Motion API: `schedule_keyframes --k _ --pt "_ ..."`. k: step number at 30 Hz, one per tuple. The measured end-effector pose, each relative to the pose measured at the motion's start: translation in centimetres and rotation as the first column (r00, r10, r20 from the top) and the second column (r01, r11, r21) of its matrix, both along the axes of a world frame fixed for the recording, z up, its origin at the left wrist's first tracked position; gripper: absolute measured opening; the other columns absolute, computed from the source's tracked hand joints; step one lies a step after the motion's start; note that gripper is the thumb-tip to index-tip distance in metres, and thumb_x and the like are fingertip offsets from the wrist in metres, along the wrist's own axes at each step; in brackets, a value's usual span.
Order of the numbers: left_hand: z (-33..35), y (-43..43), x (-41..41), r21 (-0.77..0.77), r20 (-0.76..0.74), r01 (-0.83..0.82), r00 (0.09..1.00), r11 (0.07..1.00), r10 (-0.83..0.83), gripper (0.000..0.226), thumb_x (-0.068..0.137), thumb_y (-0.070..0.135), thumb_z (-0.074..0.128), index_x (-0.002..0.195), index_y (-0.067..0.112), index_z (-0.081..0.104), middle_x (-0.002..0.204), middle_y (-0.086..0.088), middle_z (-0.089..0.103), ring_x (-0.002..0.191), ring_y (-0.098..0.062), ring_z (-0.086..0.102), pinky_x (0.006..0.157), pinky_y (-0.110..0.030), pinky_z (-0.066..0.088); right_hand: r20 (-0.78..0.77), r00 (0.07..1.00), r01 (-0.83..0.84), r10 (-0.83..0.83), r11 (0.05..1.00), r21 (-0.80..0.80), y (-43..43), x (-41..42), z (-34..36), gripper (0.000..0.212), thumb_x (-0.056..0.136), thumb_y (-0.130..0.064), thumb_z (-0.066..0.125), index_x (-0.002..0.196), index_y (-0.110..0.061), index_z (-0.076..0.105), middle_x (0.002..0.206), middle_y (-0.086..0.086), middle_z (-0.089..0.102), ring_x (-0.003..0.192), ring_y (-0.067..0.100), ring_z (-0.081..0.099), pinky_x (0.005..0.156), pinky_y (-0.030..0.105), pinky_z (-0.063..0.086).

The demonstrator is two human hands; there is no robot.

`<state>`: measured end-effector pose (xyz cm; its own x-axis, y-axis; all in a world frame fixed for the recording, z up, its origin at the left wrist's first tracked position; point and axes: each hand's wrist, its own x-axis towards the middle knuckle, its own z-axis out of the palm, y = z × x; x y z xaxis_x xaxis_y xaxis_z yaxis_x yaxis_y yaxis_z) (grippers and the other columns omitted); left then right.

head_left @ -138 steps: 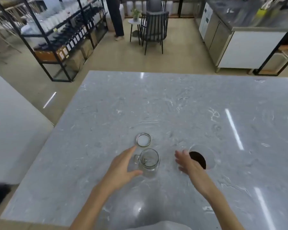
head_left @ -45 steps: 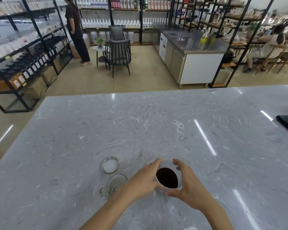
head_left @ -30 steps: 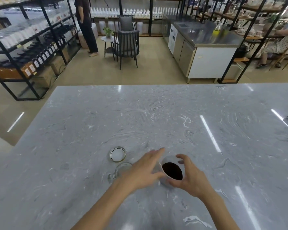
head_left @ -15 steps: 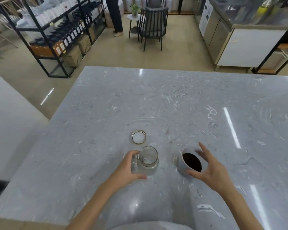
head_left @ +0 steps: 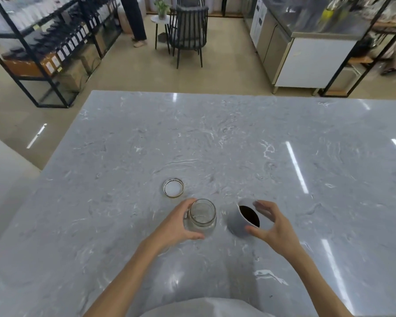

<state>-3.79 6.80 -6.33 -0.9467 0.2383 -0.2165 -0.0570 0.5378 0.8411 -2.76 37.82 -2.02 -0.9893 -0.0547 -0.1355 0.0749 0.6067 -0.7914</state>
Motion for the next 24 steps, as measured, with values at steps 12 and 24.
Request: schedule_keyframes --k 12,24 --pt "2.6 1.8 -0.7 -0.035 -0.039 0.029 0.999 0.999 -0.030 0.090 0.051 0.054 0.094 0.124 0.061 0.042 0.122 0.039 0.057 0.112 0.015 0.055 0.086 -0.006 0.040 0.012 0.992 -0.122 0.125 0.946 0.299 0.9 -2.3 5.8 0.099 0.051 -0.077 0.076 0.136 -0.044 0.039 0.131 -0.030 0.054 0.120 -0.009 0.052 0.097 0.025 0.046" --pt "8.6 5.2 -1.6 -0.235 -0.209 0.077 0.970 0.969 -0.128 0.096 0.059 0.064 0.085 0.142 0.044 0.041 0.125 0.014 0.059 0.105 -0.004 0.060 0.091 -0.030 0.053 -0.016 0.804 -0.333 0.594 0.473 0.816 -1.8 -7.4 16.1 0.081 0.067 -0.076 0.065 0.138 -0.052 0.035 0.130 -0.029 0.054 0.106 0.008 0.064 0.069 0.025 0.043"
